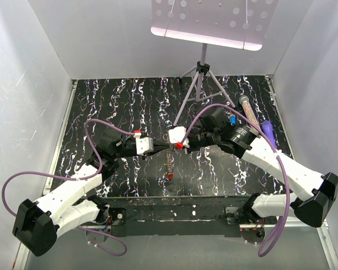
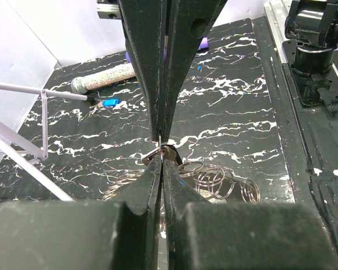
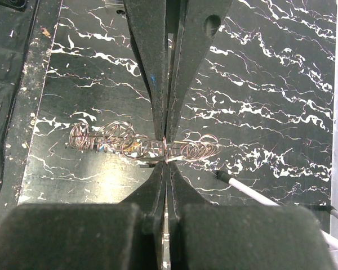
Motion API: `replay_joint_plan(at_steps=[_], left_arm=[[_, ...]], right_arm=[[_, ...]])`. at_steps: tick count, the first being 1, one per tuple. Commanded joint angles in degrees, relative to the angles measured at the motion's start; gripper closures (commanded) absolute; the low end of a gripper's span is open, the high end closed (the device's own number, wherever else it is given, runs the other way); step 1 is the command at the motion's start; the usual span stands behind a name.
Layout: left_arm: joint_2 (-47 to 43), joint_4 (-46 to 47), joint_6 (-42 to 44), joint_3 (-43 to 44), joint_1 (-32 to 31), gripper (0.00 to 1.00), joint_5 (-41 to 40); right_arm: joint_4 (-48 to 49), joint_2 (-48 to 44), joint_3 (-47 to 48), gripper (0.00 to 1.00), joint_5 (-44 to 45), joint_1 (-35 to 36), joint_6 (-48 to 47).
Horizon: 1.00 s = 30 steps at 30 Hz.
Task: Put the keys on the keyring
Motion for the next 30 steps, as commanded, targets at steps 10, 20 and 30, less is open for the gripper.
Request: replay_joint_plan(at_steps=[10,20,30], left_arm=[[-0.31,2.01,0.99,2.11,-0.28,1.00,2.60],[-0.23,-0.28,2.74,2.81,-0.28,1.00,3.48],[-0.75,-1.86,5.11,2.81,-0.28,1.00,4.27]], right_arm=[[2.68,0.47,-0.41,0.99,-2.30,0.59,0.48],[2.24,0.65,-0.15,0.99,-3.09,0.15,2.42],[0.75,1.53,0.56,0.99,-5.38,-1.26,4.17]])
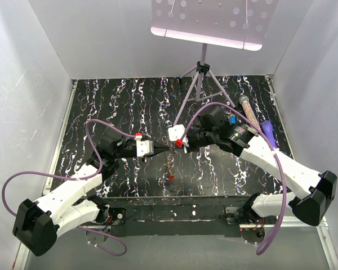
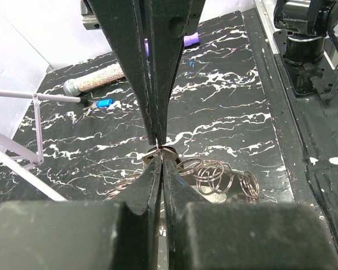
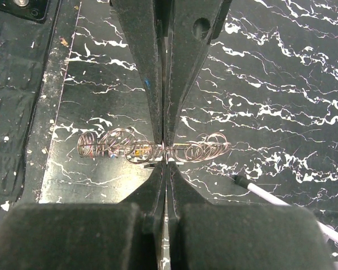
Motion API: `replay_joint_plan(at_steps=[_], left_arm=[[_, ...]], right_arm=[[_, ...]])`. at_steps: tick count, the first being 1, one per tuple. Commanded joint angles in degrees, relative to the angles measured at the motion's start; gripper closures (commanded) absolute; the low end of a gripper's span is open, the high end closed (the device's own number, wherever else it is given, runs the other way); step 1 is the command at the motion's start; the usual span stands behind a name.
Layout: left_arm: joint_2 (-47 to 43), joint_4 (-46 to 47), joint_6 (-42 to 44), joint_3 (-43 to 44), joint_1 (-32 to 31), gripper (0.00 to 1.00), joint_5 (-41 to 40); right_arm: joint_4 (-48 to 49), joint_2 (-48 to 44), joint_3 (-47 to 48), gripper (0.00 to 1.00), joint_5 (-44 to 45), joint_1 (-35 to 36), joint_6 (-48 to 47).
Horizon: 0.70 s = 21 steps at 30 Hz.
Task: Put the keys on the keyring
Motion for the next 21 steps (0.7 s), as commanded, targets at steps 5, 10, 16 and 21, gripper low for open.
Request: replay_joint_plan(at_steps=[5,10,16,21], left_arm=[[-0.93,-0.88,3.27,2.77,-0.28,1.00,2.52],[-1.10,-1.41,3.97,2.94,-0.28,1.00,2.78],[-1.63,-1.59,4.50,2.76,-0.28,1.00,2.78],[-1.72,-1.50,4.50,2.68,-0.28,1.00,2.70]], right_arm=[[0.18,1.03,1.00,0.99,-3.90,-1.68,2.80],[-0.44,1.55,1.44,0.99,-5.48,-2.38,4.03],[-1.15,2.35,2.14,0.99,-8.11,-3.88,6.14],[-1.67,3.14,2.84,0.99,-10.05,-5.37,7.81]])
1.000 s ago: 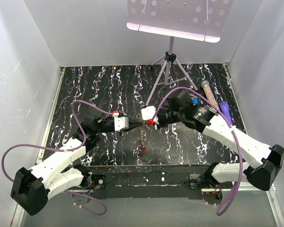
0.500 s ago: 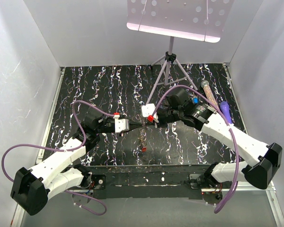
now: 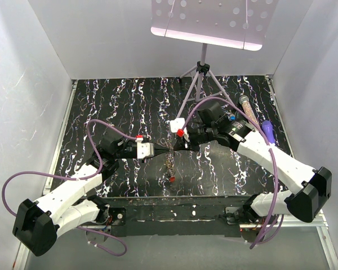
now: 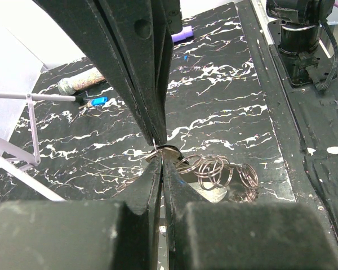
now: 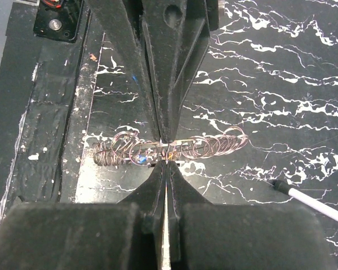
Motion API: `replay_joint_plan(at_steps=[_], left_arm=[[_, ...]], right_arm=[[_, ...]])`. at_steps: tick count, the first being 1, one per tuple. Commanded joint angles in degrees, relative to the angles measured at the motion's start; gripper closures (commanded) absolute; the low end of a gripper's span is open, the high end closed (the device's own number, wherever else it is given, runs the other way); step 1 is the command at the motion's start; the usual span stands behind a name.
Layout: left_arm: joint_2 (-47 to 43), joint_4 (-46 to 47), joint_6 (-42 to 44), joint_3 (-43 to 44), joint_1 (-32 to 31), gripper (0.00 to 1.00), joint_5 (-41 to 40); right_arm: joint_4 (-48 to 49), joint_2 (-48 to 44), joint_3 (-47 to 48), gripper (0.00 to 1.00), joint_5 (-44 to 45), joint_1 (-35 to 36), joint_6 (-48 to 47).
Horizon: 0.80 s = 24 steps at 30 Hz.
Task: Put the keys on the keyring
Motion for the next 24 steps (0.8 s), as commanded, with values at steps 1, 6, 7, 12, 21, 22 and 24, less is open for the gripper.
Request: replay_joint_plan(at_steps=[1,6,7,12,21,22,24], left_arm=[[-1.81,1.21,0.87,2.68,-0.28,1.00,1.54],[-2.07,1.74,0.61,2.50,-0.28,1.00,1.19],[-2.07,1.74,0.52,2.42,-0.28,1.00,1.19],[-2.16,2.00,0.17,2.33,-0.19,1.00,1.28],[-2.42,9.02,-6.15,1.19,0.60,1.00,0.13],[-2.25,10.42,-7.38,0.92,0.69,1.00,-0.04],[-2.07,12.36,-8.97,0.48,0.86,1.00,-0.13]], right_arm=[[-0.84,0.60,2.73,0.99,-2.62,-1.40,2.42],[-0.76,1.04,3.00,0.99,-4.29,-2.71,4.08],[-0.67,1.22,3.00,0.99,-4.64,-2.97,4.26],[-0.67,1.39,3.09,0.99,-5.43,-3.42,4.97],[0.56,2.10,1.95,0.99,-9.12,-5.61,8.30],[0.83,2.18,1.86,0.99,-9.65,-5.87,8.48],[0.91,2.36,1.77,0.99,-10.44,-6.32,8.83]])
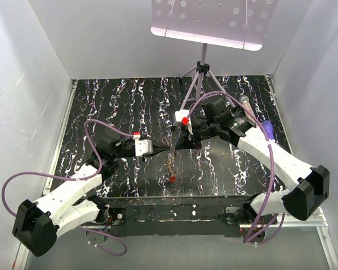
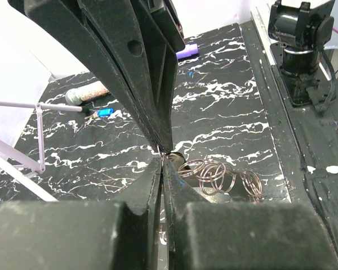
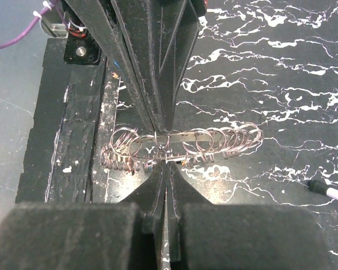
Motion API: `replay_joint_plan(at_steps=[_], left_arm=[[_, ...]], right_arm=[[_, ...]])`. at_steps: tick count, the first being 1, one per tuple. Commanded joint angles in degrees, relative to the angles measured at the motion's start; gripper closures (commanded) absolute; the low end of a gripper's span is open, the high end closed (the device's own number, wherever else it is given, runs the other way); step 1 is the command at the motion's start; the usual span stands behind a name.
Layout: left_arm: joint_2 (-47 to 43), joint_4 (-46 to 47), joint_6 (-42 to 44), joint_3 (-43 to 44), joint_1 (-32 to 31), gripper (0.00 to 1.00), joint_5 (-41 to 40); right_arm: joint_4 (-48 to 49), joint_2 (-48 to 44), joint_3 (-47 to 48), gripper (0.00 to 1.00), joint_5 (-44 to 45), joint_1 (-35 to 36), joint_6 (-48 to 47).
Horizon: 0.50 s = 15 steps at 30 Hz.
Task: Put the keys on the keyring
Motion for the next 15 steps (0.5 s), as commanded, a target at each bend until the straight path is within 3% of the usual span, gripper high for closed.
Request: replay_joint_plan(at_steps=[1,15], left_arm=[[-1.66,8.76,-5.28,0.33,0.67,1.00,-0.02],[1.50,27.22,-19.95,-2.66,1.19,1.00,-1.25]], right_arm=[[0.92,0.57,1.33,0.99,-2.75,-1.42,1.73],[5.40,0.92,0.63,0.99,-11.98,-4.32,8.93]])
